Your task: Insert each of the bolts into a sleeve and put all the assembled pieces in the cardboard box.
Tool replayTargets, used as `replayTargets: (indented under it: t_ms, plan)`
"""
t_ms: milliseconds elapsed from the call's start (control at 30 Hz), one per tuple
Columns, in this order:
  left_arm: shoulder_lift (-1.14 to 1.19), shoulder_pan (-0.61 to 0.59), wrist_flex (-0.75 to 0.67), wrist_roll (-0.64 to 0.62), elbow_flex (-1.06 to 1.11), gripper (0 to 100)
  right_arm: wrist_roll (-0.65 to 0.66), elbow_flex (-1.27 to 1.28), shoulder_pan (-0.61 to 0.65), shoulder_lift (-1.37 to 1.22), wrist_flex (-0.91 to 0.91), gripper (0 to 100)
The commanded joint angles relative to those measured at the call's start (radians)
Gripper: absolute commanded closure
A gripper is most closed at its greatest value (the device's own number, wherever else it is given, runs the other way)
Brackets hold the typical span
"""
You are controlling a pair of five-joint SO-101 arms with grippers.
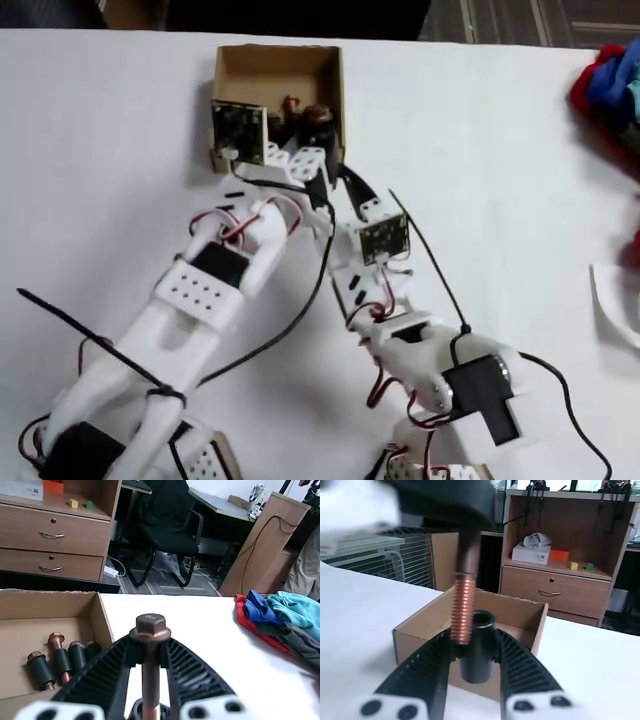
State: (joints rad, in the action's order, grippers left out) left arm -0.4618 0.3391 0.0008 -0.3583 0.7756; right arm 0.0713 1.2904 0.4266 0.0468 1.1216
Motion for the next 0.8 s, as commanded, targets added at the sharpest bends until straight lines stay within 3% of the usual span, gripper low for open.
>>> replayTargets:
  t_ms: [0,300,767]
  plan:
    - [0.008,0.006,-0.034,-0.009,-0.082,97,-0.009,0.008,0.013,0.056,-0.002,98.0]
    - [0.011,0.006,-0.025,-0.009,-0.188,97,-0.008,0.008,0.005,0.048,-0.03,97.9]
    - [0.014,-0.011,-0.032,-0.009,-0.113,97,-0.008,0.008,0.013,0.056,-0.027,97.9]
